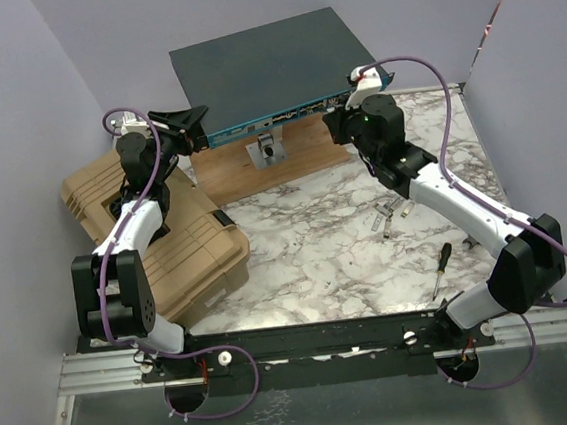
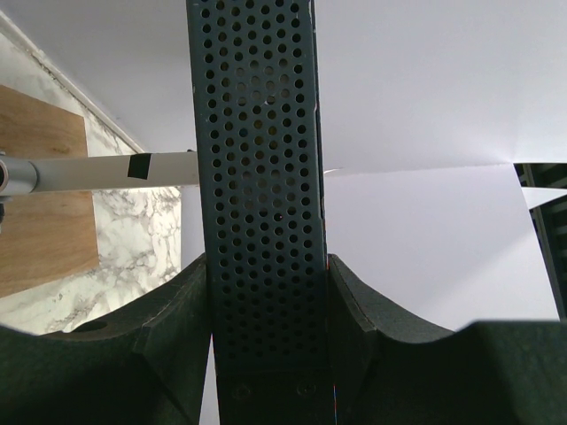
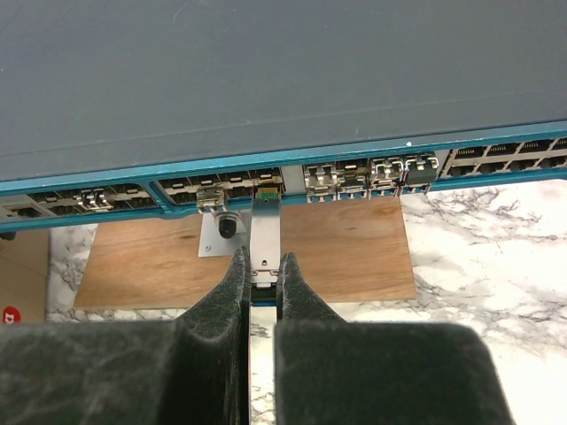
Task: Insert the plug into the switch port
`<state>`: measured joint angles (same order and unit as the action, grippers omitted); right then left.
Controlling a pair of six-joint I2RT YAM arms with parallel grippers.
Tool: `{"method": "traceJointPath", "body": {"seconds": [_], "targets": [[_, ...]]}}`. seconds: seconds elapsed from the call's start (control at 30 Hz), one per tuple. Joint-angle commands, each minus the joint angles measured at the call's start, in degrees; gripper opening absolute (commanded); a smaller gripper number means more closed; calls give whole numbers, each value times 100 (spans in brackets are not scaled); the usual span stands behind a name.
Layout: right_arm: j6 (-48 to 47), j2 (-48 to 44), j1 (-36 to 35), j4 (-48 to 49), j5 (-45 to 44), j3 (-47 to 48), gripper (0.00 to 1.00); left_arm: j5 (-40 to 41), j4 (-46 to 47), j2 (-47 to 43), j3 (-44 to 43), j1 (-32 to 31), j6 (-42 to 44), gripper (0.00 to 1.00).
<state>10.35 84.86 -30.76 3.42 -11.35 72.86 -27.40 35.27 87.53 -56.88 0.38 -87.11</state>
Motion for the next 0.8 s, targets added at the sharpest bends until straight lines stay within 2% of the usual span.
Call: {"method": "traceJointPath", "body": {"seconds": [0.0, 0.23, 0.77], "targets": [[-463, 79, -16, 629, -59, -182, 1, -167, -494, 129, -21, -346, 469, 1], [-895, -3, -17, 974, 145, -488, 1, -161, -521, 121, -31, -347, 476, 0], [-1272, -103, 82, 809, 173, -414, 1, -152, -589, 101, -50, -346, 519, 0]]}}
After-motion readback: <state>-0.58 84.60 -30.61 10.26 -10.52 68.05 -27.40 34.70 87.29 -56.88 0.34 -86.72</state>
